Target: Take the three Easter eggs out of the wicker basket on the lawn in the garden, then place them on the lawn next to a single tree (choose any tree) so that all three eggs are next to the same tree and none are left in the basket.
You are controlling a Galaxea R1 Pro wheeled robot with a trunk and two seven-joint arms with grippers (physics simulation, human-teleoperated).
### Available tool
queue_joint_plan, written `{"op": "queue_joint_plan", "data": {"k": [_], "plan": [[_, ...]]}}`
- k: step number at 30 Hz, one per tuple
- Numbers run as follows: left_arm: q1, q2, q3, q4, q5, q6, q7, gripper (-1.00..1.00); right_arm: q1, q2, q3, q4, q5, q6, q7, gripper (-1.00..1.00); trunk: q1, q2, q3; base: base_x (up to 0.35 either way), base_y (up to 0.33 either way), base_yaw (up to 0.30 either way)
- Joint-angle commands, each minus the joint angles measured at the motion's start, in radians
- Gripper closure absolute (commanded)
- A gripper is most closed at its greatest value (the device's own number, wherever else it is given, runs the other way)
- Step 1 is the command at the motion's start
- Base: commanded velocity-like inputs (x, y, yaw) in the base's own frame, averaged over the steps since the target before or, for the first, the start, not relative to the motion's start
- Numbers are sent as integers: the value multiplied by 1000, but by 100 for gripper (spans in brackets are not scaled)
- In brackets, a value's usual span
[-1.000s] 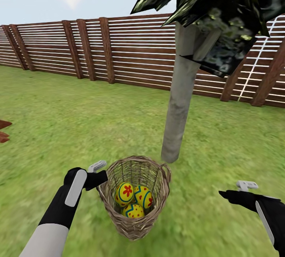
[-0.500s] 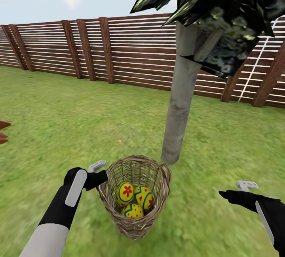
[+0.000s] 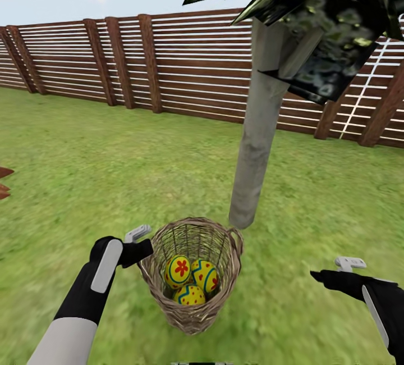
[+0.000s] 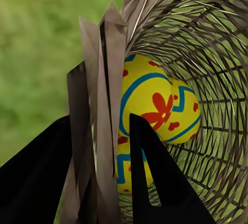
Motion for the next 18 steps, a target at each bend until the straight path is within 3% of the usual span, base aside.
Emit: {"op": "queue_joint_plan", "data": {"k": [1,8,16,17,18], "plan": [[0,-1,2,23,7,4,9,100,-1,0,-2,-1,4,4,7,-100,0,-1,-5,0,0,0],[0,-1,2,24,7,3,8,100,-1,0,-2,-1,4,4,7,-100,3,-2,-24,0,0,0],[0,0,1,-10,7,3,9,100,-1,0,-2,-1,6,4,7,-100,3,-2,-24,0,0,0],[0,-1,0,-25,7,3,8,-100,0,0,-2,-1,6,4,7,-100,3,-2,-24,0,0,0],[0,-1,1,-28,7,3,8,-100,-1,0,-2,-1,6,4,7,-100,3,-2,-24,0,0,0]]}}
